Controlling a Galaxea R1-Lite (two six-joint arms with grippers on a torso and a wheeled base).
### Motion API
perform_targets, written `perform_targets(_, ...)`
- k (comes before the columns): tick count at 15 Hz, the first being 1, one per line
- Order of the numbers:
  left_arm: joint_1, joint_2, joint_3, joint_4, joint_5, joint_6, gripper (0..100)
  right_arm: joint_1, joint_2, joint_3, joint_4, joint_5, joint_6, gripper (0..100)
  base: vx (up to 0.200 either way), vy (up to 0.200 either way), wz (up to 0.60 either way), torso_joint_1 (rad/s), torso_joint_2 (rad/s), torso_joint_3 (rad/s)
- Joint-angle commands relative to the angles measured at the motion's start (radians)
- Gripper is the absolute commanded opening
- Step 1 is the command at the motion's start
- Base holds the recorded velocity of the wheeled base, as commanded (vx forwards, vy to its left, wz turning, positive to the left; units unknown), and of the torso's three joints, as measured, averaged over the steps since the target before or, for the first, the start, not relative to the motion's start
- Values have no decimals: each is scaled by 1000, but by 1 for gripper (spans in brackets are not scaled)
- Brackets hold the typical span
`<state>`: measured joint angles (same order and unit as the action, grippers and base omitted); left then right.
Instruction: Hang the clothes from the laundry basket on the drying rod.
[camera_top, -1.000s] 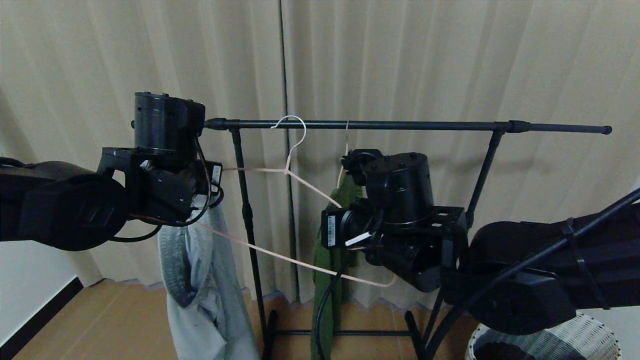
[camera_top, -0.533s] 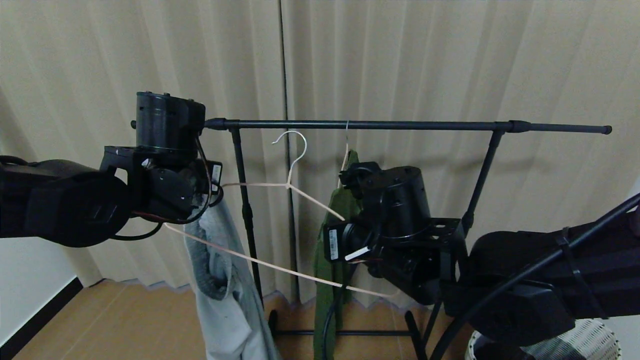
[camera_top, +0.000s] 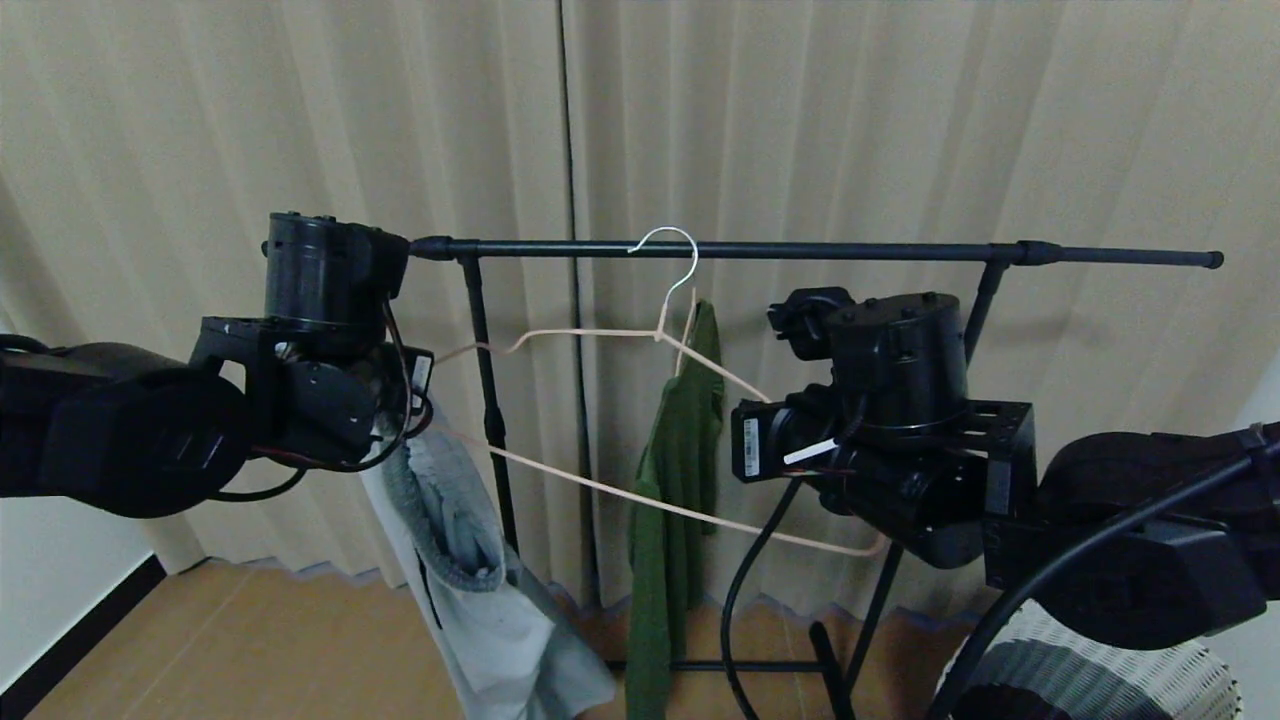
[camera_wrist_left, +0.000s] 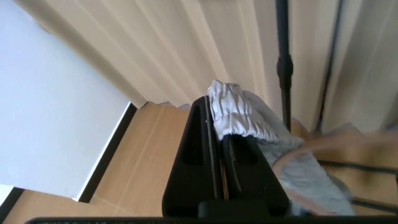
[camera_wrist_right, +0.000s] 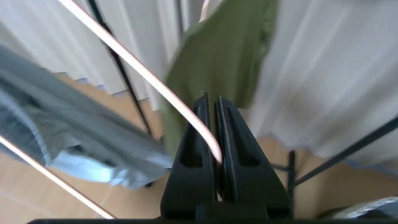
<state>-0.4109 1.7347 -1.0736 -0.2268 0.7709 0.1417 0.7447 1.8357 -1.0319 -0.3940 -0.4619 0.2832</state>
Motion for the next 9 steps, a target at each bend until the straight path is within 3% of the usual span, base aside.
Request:
perform_targets(1,-5,-4,4,0,1,-1,0,-5,-9,0,0,-1,-4,0,0,0,0,0,0,0)
perform_targets(2,-28,-4,8,4,1,2,0,-7,-6,-5,-2,-3,-42,0,0,0,0,0,0,0)
perform_targets(6,-46,9,12,0,1,2,0,4,-26,-7,-32,22,-62,0,0,0,0,0,0,0)
perform_targets(8,-37,23,4,-2,5,2,0,19,-72,9,-26,103,-55,0,0,0,0,0,0,0)
perform_targets(9,-34,32,3,-3,16,2,0,22,-118,29,-19,180,-44,0,0,0,0,0,0,0)
